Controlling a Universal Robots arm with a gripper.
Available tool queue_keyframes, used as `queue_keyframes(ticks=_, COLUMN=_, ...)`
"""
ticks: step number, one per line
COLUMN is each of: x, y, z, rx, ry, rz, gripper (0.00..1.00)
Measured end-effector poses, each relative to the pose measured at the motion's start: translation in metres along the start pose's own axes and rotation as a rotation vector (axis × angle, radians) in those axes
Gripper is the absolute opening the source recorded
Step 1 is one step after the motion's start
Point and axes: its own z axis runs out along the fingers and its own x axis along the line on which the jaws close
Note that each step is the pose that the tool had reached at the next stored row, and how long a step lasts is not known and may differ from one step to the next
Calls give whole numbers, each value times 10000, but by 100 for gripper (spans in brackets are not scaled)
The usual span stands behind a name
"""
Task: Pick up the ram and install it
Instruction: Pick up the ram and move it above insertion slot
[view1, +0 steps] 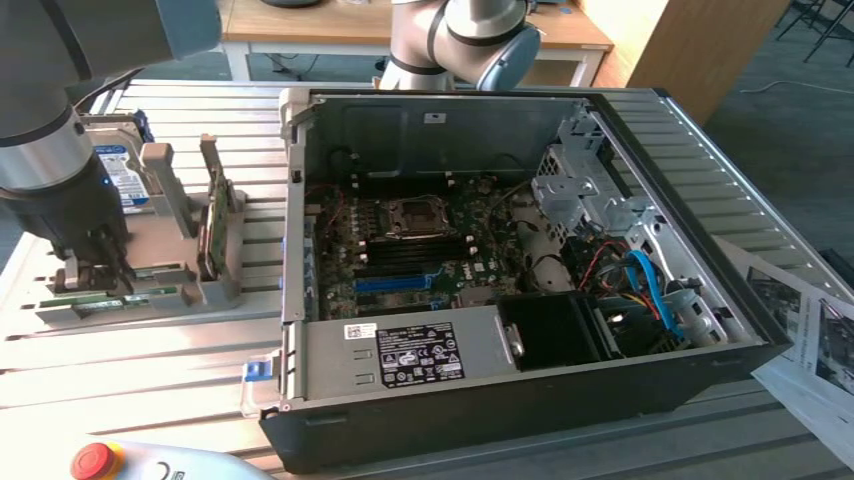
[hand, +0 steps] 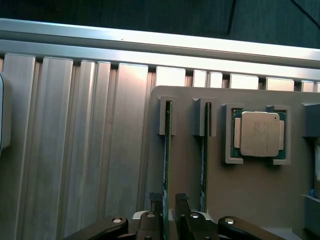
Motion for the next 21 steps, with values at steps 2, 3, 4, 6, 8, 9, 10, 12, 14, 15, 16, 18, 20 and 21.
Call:
queue_keyframes(ticks=2, x=0, y=0, z=10, rx=0, ry=0, rz=0, gripper=25)
queue_keyframes(ticks=3, x=1, y=0, z=16, rx=-1, ry=1, rz=0, gripper=25)
queue_keyframes(ticks=4, x=1, y=0, z=23, rx=-1, ry=0, rz=0, gripper=25)
queue_keyframes(ticks=6, x=1, y=-1, z=38, rx=-1, ry=1, rz=0, gripper=25)
queue_keyframes(ticks=8, x=1, y=-2, z=52, rx=0, ry=0, rz=0, gripper=25)
queue_keyframes(ticks=9, x=1, y=-2, z=58, rx=-1, ry=1, rz=0, gripper=25)
queue_keyframes(ticks=10, x=2, y=-2, z=65, rx=-1, ry=1, rz=0, gripper=25)
queue_keyframes(ticks=12, x=2, y=-2, z=77, rx=-2, ry=1, rz=0, gripper=25)
queue_keyframes(ticks=14, x=2, y=-3, z=90, rx=-1, ry=0, rz=0, gripper=25)
queue_keyframes(ticks=15, x=2, y=-3, z=95, rx=-1, ry=1, rz=0, gripper=25)
queue_keyframes(ticks=16, x=2, y=-3, z=100, rx=-1, ry=1, rz=0, gripper=25)
queue_keyframes(ticks=18, x=3, y=-4, z=111, rx=-1, ry=1, rz=0, gripper=25)
queue_keyframes(ticks=20, x=3, y=-4, z=123, rx=-1, ry=0, rz=0, gripper=25)
queue_keyframes(ticks=21, x=3, y=-4, z=128, rx=-1, ry=1, rz=0, gripper=25)
